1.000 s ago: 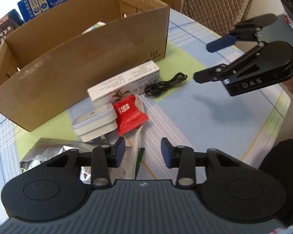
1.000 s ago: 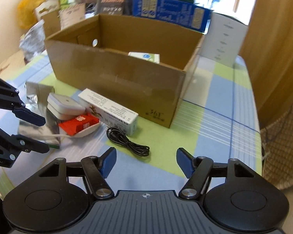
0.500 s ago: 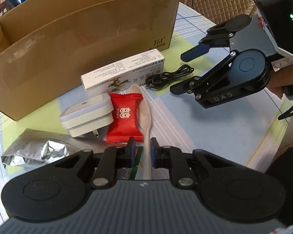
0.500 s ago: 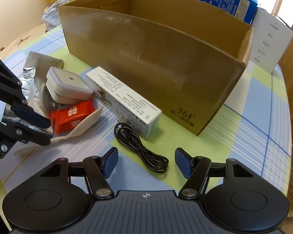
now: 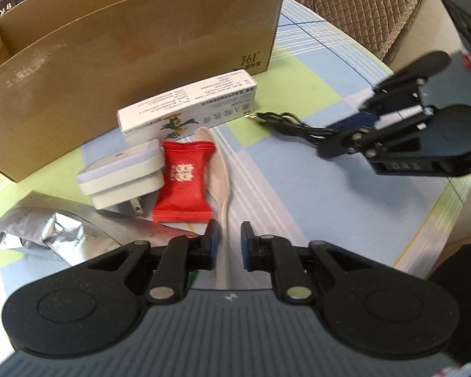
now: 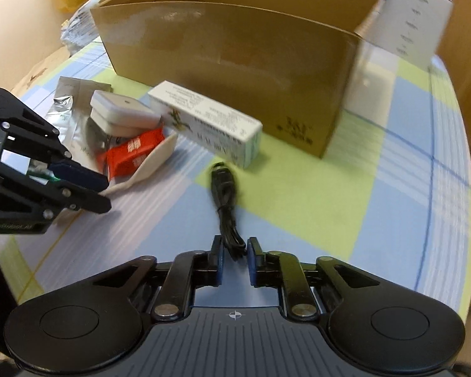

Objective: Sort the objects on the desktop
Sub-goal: 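Close the left tool on the spoon while the right tool grips the black cable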

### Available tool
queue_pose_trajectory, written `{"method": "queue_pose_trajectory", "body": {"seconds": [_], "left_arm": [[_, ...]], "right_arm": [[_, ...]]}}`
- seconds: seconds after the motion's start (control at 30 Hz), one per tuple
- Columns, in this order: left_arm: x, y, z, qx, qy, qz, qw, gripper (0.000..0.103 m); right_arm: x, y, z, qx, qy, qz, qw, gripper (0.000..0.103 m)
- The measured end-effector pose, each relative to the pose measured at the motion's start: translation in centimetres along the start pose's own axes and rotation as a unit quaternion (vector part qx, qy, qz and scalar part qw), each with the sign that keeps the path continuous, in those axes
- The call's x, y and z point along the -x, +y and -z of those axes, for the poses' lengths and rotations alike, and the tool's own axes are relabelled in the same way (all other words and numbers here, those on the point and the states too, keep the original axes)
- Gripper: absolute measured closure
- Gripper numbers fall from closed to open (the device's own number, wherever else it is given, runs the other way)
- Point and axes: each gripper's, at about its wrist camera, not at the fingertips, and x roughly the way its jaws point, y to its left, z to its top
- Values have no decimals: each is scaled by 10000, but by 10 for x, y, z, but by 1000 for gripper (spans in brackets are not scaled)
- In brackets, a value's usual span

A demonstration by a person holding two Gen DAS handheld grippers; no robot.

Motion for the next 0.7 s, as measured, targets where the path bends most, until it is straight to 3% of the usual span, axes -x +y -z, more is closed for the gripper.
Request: {"method": "queue_pose_trajectory", "body": {"seconds": [0.2, 0.43, 0.53, 0.7], "left_arm": [[0, -15, 5, 44, -35, 285, 9996, 98], [-3, -16, 7, 252, -116, 153, 9995, 97], [-7, -14, 4, 314, -170, 133, 9993, 97], [-11, -11, -2, 380, -293, 32, 9988, 95]], "right_arm": [[16, -1, 26, -162, 85, 111, 9998, 91], [18, -5, 37, -255, -39, 217, 9994, 88], [18, -7, 35, -300, -103, 243, 9992, 82], [17, -7, 31, -359, -267, 247, 9987, 60]]}}
